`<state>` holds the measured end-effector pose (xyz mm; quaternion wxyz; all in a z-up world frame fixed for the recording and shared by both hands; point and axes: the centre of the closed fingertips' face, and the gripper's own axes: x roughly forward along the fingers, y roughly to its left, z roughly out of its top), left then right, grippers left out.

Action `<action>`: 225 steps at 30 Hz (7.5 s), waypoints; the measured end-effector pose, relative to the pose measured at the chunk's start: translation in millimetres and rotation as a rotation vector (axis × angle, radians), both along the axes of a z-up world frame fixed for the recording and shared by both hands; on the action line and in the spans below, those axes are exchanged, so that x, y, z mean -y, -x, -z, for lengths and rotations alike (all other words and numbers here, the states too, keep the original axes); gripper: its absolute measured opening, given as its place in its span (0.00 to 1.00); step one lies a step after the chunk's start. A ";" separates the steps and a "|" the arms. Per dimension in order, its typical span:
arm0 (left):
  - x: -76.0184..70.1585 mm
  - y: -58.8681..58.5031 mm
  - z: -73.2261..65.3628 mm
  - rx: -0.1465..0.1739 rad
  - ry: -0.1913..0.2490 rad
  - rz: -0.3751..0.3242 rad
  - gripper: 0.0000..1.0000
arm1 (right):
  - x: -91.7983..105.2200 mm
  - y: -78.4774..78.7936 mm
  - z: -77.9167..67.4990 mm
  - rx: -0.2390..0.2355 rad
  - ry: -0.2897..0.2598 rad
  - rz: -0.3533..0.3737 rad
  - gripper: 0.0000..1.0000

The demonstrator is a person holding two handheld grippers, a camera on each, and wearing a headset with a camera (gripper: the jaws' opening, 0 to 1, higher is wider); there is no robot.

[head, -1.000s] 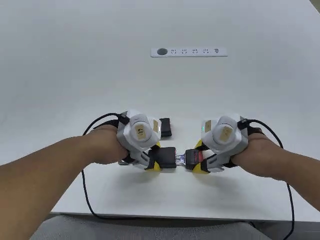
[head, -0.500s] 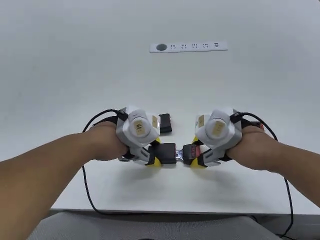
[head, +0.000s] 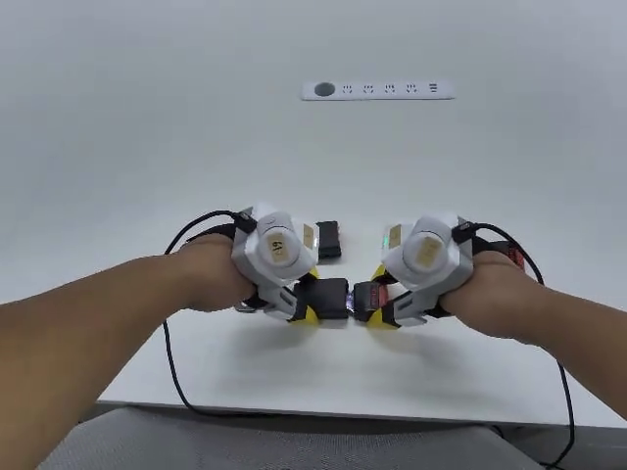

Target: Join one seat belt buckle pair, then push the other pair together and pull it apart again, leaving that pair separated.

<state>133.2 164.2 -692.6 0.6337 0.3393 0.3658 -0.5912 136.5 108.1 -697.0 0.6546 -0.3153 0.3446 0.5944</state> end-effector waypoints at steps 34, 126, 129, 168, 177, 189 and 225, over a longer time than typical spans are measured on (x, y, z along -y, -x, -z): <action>-5.2 -4.0 2.1 -0.006 -0.015 -0.049 0.33 | -1.0 -0.8 -0.1 0.029 0.003 0.007 0.32; -8.5 -94.3 -0.1 0.095 -0.047 -0.065 0.34 | 186.5 -77.2 -5.1 0.051 0.107 0.127 0.34; -11.0 -96.1 0.5 0.087 -0.043 -0.068 0.34 | 183.3 -75.6 -4.9 0.034 0.129 0.119 0.33; -10.5 -92.3 0.0 0.079 -0.055 -0.070 0.33 | 43.8 -84.7 -5.0 0.092 0.005 0.104 0.33; -10.5 -91.3 0.3 0.075 -0.058 -0.073 0.33 | 21.0 -85.7 -6.1 0.100 0.003 0.056 0.33; -12.5 -92.5 3.0 0.069 -0.067 -0.076 0.33 | 7.0 -90.3 -7.1 0.128 -0.004 0.004 0.33; -10.9 -94.1 2.2 0.057 -0.042 -0.027 0.33 | -15.8 -93.9 -6.1 0.100 -0.040 -0.014 0.32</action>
